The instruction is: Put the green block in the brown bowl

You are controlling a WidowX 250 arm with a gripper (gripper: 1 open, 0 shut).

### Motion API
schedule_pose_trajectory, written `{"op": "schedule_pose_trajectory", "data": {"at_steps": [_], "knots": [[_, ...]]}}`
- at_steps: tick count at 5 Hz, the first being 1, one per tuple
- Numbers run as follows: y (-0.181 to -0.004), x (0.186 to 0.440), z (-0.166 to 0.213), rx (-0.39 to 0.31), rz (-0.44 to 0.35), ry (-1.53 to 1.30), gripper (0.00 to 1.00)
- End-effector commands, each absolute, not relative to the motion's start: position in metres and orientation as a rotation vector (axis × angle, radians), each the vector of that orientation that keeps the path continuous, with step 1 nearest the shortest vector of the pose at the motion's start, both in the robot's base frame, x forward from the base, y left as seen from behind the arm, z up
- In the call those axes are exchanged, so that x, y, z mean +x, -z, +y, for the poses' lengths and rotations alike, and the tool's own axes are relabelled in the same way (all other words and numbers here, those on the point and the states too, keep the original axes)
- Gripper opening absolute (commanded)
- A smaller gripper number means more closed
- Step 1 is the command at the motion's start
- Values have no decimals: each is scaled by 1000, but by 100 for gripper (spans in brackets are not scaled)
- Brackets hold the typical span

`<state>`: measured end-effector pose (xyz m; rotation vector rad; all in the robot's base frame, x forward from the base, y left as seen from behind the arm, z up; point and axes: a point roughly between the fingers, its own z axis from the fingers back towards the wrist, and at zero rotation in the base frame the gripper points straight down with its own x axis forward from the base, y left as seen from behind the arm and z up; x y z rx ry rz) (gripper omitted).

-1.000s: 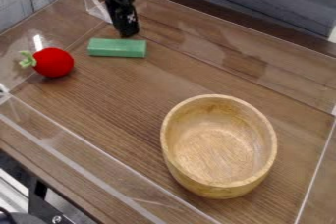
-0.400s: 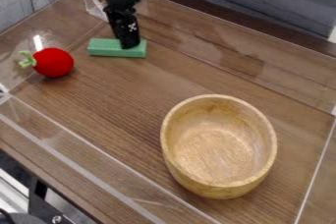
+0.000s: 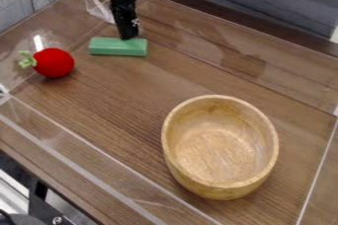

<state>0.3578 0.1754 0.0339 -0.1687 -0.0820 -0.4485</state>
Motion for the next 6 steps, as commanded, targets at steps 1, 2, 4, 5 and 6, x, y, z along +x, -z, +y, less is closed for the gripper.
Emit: {"op": "schedule_pose_trajectory", "data": {"at_steps": [1,2,4,5,6], "knots": [[-60,356,177,-140,-111,432,0],[-73,355,176,-137,-122,412,0],[-76,355,177,-138,-114,392,0],[-80,354,178,-138,-113,381,0],[-86,354,178,-135,-115,370,0]]}}
